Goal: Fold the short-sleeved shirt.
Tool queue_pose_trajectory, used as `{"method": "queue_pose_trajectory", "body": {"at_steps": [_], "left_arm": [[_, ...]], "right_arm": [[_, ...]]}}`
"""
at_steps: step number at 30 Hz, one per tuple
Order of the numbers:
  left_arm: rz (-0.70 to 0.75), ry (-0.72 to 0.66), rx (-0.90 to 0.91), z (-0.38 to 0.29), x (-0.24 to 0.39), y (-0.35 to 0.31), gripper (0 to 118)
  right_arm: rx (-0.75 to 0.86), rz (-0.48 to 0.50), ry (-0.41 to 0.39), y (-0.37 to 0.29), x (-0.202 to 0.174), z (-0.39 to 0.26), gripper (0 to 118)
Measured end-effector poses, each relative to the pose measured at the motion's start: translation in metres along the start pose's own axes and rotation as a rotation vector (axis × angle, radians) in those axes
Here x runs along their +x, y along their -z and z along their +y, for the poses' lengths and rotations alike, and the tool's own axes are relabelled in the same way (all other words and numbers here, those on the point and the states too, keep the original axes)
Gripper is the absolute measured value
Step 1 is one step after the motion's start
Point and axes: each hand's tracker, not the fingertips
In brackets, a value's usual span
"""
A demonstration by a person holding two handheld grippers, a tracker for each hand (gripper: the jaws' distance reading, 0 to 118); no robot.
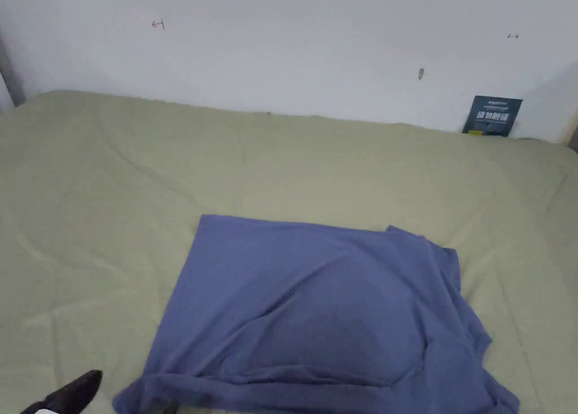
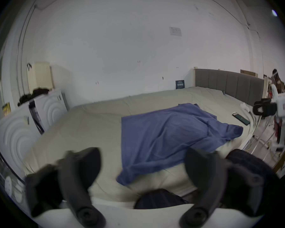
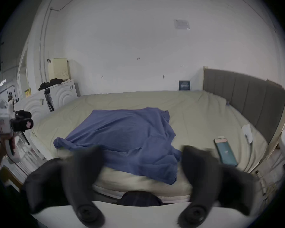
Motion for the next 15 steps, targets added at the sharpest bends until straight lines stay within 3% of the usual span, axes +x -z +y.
{"method": "queue_pose_trajectory", "body": {"at_steps": [1,2,4,8,9,11,12,15], "left_arm": [[0.019,-0.033,-0.011,-0.004,0.001,0.002,0],[0.017,-0.052,-0.031,-0.009,0.000,0.005,0],[-0.022,-0.084,-0.085,-0.017,-0.010,0.019,0],[-0.020,-0.043,-0.275,-0.034,-0.041,0.064,0],[-0.036,-0.082,-0.309,-0.042,-0.053,0.079,6],[-0.047,-0.142,-0.398,-0.058,-0.076,0.108,85],[-0.024,-0.128,-0.464,-0.067,-0.080,0.121,111],[0.017,-0.024,-0.468,-0.074,-0.086,0.145,109]], "right_arm": [[-0.002,-0.072,-0.066,-0.001,-0.008,-0.002,1],[-0.009,-0.106,-0.092,-0.002,-0.012,-0.002,1],[-0.020,0.036,-0.009,-0.004,-0.009,-0.001,1],[-0.040,0.020,-0.046,-0.003,-0.013,0.003,1],[-0.040,0.034,-0.033,-0.002,-0.013,0.005,1],[-0.043,0.037,-0.021,0.000,-0.013,0.007,1],[-0.043,0.034,-0.019,0.001,-0.013,0.007,1],[-0.047,0.028,0.009,0.003,-0.010,0.010,1]]}}
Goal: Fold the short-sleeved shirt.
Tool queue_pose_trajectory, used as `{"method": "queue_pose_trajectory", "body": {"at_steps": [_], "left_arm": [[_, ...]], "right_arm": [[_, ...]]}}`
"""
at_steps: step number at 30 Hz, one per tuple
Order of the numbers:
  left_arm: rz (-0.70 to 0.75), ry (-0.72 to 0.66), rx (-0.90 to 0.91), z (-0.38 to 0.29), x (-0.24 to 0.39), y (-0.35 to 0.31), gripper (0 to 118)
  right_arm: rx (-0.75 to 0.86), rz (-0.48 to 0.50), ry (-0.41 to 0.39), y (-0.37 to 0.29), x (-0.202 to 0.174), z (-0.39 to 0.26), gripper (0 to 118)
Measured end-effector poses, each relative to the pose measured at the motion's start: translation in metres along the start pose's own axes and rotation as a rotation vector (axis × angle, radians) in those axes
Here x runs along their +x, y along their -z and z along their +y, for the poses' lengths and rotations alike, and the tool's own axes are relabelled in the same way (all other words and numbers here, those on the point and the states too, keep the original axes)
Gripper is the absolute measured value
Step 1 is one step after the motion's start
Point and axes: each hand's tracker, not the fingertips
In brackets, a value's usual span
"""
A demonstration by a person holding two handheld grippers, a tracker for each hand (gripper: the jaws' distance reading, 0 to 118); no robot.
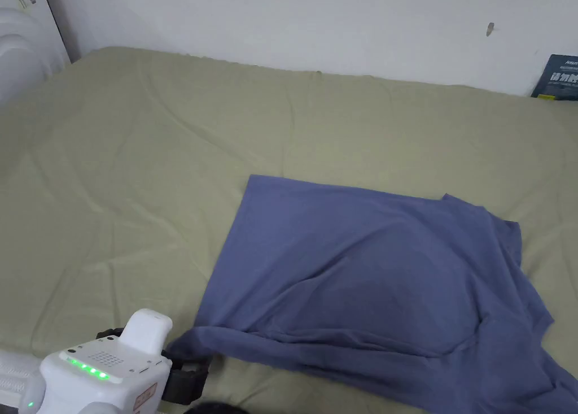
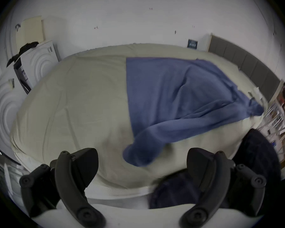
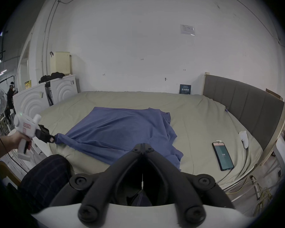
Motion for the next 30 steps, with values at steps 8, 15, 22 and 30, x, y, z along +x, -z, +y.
{"method": "queue_pose_trajectory", "body": {"at_steps": [8,15,22,30], "left_arm": [[0.009,-0.029,0.006,0.012,0.015,0.011,1],[-0.040,-0.054,0.034,0.014,0.014,0.004,1],[-0.037,-0.078,0.049,0.010,0.015,-0.001,2],[-0.111,-0.088,0.024,0.013,0.013,-0.012,1]], "right_arm": [[-0.136,-0.109,-0.013,0.029,0.020,-0.006,1],[-0.447,-0.171,0.008,0.111,0.073,-0.037,118],[-0.525,-0.093,0.161,0.150,0.085,-0.060,118],[-0.442,-0.057,0.231,0.135,0.092,-0.055,5]]}}
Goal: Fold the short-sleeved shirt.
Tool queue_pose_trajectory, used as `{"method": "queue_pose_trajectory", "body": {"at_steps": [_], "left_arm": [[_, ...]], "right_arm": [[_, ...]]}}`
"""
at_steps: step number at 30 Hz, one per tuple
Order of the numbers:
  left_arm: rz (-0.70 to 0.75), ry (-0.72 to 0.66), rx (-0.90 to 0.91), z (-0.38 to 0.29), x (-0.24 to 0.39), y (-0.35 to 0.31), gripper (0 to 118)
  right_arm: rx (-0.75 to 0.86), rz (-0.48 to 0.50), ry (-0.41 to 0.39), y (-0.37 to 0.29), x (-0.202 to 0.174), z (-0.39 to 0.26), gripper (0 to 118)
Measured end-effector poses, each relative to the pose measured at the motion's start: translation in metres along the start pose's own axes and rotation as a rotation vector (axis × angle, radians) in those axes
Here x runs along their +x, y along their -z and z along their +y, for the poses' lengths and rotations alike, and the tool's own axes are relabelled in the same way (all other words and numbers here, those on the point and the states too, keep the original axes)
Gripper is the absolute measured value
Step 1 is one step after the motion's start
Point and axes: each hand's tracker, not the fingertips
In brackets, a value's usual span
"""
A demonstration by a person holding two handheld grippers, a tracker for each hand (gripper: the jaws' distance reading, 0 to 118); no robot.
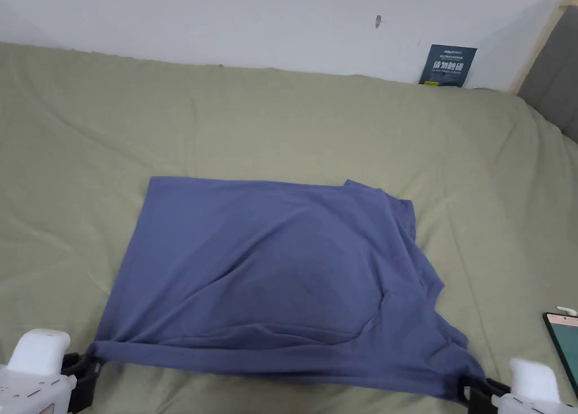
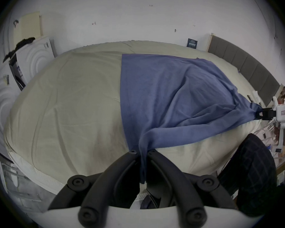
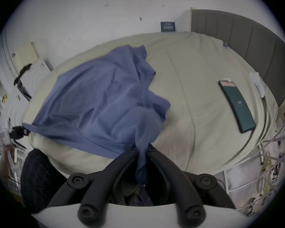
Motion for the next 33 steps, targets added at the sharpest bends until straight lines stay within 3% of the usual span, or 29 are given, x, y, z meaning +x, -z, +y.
{"method": "queue_pose_trajectory", "body": {"at_steps": [1,9,12,16,19,24,29,32,33], "left_arm": [[0.080,0.018,0.009,0.001,0.000,-0.005,1],[0.047,0.053,0.041,0.018,0.003,-0.023,0],[0.046,0.120,0.004,0.045,0.014,-0.037,1],[0.031,0.167,0.005,0.086,-0.006,-0.018,1],[0.006,0.103,-0.015,0.127,-0.016,0.013,1],[0.011,-0.068,-0.090,0.179,-0.019,0.081,1],[0.096,-0.052,-0.229,0.191,-0.017,0.146,1],[0.117,-0.051,-0.206,0.182,-0.014,0.159,2],[0.112,-0.049,-0.182,0.180,-0.014,0.159,7]], "right_arm": [[0.021,0.005,0.007,-0.005,0.003,0.003,5],[0.004,0.045,-0.018,-0.043,0.003,0.030,5],[0.029,0.112,0.013,-0.054,0.009,0.058,5],[0.006,0.140,-0.030,-0.054,0.004,0.122,5],[0.004,0.153,-0.054,-0.020,0.000,0.169,5],[-0.079,0.065,-0.045,0.061,-0.012,0.222,5],[-0.186,-0.019,-0.097,0.135,-0.027,0.223,5],[-0.197,-0.049,-0.145,0.148,-0.029,0.215,6],[-0.187,-0.046,-0.141,0.148,-0.028,0.213,10]]}}
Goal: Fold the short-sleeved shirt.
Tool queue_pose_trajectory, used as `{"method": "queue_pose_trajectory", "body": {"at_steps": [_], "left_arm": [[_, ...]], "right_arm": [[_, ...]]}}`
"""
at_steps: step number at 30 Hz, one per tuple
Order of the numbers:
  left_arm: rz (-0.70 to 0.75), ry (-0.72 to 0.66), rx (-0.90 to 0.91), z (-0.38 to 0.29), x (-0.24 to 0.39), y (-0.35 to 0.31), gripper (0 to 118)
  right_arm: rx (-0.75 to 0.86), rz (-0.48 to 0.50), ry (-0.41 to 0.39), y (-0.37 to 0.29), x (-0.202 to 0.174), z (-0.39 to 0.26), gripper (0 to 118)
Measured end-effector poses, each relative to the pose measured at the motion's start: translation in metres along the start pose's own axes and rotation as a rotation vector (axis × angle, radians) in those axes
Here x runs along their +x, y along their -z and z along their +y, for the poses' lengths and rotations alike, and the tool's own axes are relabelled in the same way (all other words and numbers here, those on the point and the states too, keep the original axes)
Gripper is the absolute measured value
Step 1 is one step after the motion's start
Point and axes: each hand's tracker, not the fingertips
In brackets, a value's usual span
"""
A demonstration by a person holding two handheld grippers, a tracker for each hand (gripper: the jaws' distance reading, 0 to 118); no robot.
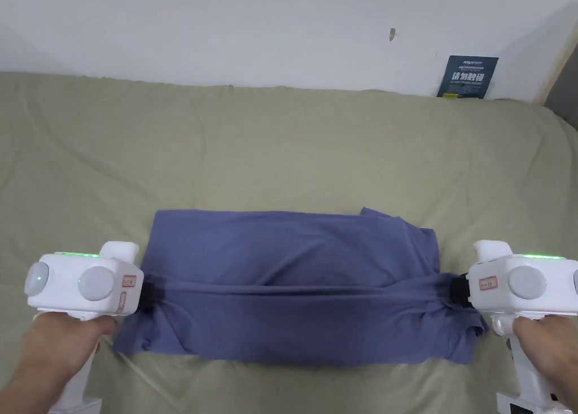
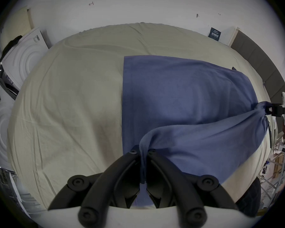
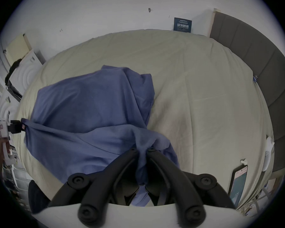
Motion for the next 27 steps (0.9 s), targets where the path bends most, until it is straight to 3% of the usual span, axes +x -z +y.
{"method": "queue_pose_trajectory", "body": {"at_steps": [1,2,3,4,6,8,10,11,12,13,16,17,18,19,20,21,27], "left_arm": [[-0.001,0.008,0.030,-0.002,-0.007,0.003,27],[0.003,0.029,0.067,-0.005,-0.008,-0.001,59],[-0.006,0.067,0.134,-0.011,-0.007,-0.011,90],[0.006,0.090,0.216,-0.021,-0.006,-0.026,102],[-0.002,0.086,0.469,-0.049,0.007,-0.082,102],[-0.048,0.046,0.584,-0.077,0.018,-0.126,102],[-0.025,0.076,0.686,-0.105,0.037,-0.183,102],[0.005,0.104,0.745,-0.118,0.046,-0.205,102],[0.027,0.123,0.792,-0.132,0.056,-0.226,102],[0.041,0.137,0.822,-0.142,0.061,-0.242,101],[0.020,0.152,0.863,-0.181,0.076,-0.276,98],[0.008,0.157,0.872,-0.190,0.079,-0.282,85],[0.035,0.159,0.884,-0.197,0.082,-0.284,58],[0.073,0.156,0.877,-0.206,0.085,-0.289,0],[0.025,0.125,0.889,-0.210,0.085,-0.286,0],[0.017,0.132,0.821,-0.210,0.084,-0.281,0],[-0.004,0.028,0.540,-0.196,0.041,-0.221,0]], "right_arm": [[0.037,0.021,0.016,-0.005,0.002,-0.003,40],[0.054,0.059,0.033,-0.007,0.006,-0.005,80],[0.046,0.109,0.032,-0.015,0.008,-0.010,110],[0.077,0.118,0.018,-0.028,0.005,-0.018,117],[0.259,0.061,-0.031,-0.065,0.000,-0.042,117],[0.392,0.067,-0.047,-0.106,-0.014,-0.074,117],[0.466,0.120,-0.077,-0.149,-0.035,-0.110,115],[0.516,0.104,-0.120,-0.165,-0.046,-0.128,108],[0.574,0.068,-0.155,-0.182,-0.059,-0.146,89],[0.649,0.055,-0.174,-0.199,-0.070,-0.165,54],[0.781,0.060,-0.172,-0.237,-0.095,-0.209,34],[0.810,0.071,-0.176,-0.246,-0.100,-0.220,24],[0.837,0.070,-0.166,-0.252,-0.104,-0.231,21],[0.858,0.055,-0.153,-0.259,-0.108,-0.239,13],[0.870,0.053,-0.151,-0.264,-0.110,-0.246,3],[0.876,0.052,-0.152,-0.269,-0.111,-0.251,1],[0.828,0.048,-0.153,-0.267,-0.101,-0.254,1]]}}
